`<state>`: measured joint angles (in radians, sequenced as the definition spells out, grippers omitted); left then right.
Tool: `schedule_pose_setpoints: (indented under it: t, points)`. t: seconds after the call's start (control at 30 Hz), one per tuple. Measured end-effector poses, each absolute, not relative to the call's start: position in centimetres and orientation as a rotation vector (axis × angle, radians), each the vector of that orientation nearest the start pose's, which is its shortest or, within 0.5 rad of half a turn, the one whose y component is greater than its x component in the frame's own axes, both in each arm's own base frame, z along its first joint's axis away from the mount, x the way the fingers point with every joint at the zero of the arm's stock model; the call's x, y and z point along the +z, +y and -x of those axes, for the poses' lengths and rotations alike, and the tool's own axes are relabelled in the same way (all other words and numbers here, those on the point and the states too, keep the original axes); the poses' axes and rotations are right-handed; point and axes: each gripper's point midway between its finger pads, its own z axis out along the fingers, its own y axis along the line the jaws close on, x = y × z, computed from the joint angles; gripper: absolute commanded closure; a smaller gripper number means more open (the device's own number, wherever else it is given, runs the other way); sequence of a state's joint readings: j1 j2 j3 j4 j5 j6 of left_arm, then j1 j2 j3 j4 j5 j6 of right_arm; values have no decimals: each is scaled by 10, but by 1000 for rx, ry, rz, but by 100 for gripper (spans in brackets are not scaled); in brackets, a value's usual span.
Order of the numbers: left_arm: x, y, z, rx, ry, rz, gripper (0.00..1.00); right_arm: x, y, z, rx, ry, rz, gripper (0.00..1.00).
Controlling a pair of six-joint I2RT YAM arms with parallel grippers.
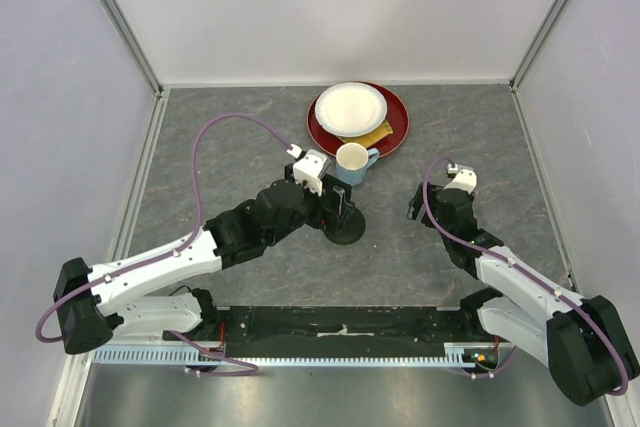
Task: Place the phone on the phone stand
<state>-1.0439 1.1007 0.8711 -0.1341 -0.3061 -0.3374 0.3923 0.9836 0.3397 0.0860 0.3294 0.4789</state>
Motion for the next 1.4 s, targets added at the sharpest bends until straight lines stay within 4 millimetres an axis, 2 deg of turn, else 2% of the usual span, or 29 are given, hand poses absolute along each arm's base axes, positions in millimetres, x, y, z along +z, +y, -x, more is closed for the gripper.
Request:
schedule_pose_setpoints:
  t: [0.27,0.43,0.57,0.93,1.13,1.4]
  points:
    - [235,-294,-212,-616,1927,-540,4,74,78,-288,181,2074,-284,8]
    - [261,-280,-202,-645,1891,-559,0,72,79,-288,185,2084,-279,9]
    - [277,-275,-203,-652,1877,-531,0,72,79,-288,189,2085,-277,9]
    - [252,-299,-219,-558,2014,-581,3,71,79,-287,187,2088,-277,9]
    - [247,-300,-224,-507,2041,-580,9,71,79,-287,187,2088,-277,9]
    - [247,-291,-224,-461,2065,-579,5,71,79,-287,187,2088,-277,9]
